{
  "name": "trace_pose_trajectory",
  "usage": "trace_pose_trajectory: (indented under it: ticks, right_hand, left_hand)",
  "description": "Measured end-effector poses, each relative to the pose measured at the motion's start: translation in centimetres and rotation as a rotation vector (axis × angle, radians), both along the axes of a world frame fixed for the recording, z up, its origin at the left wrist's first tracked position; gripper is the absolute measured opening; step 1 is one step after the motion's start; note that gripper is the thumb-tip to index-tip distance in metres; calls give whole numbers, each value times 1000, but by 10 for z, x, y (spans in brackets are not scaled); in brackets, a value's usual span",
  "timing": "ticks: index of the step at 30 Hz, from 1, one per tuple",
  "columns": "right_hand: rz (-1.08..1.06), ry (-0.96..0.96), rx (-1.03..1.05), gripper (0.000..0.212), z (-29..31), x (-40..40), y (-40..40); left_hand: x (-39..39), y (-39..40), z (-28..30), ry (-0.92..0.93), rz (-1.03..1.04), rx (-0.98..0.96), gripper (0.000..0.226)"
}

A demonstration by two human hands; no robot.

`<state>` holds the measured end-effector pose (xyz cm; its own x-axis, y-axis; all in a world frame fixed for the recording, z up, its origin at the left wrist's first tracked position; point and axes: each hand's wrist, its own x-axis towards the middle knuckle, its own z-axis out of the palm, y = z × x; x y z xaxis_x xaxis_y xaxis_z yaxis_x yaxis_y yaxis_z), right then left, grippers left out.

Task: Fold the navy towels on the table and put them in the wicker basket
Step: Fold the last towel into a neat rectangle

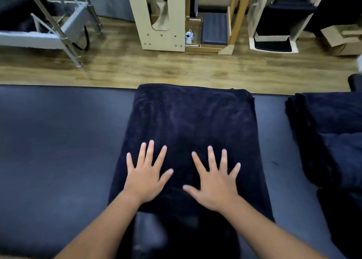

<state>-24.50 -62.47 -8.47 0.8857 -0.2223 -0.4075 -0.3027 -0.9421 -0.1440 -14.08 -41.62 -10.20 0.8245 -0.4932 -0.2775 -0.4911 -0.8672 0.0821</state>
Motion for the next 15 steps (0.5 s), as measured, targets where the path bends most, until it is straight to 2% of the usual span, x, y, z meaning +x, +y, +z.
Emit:
trace_pose_trajectory:
  ticks: [5, 12, 14, 15]
  right_hand:
    - [-66, -42, -75, 95, -11, -85, -11]
    - [-120, 79, -165, 66, -11, -141, -13]
    - [-87, 70, -218, 95, -9, -138, -9]
    - [-85, 47, -261, 98, -6, -136, -8]
  left_hand:
    - [-58, 55, -3, -88, -185, -8, 79]
    - [-62, 113, 0, -137, -428, 26, 81]
    - [-54, 123, 3, -147, -435, 30, 96]
    - [-51, 124, 4, -155, -428, 40, 99]
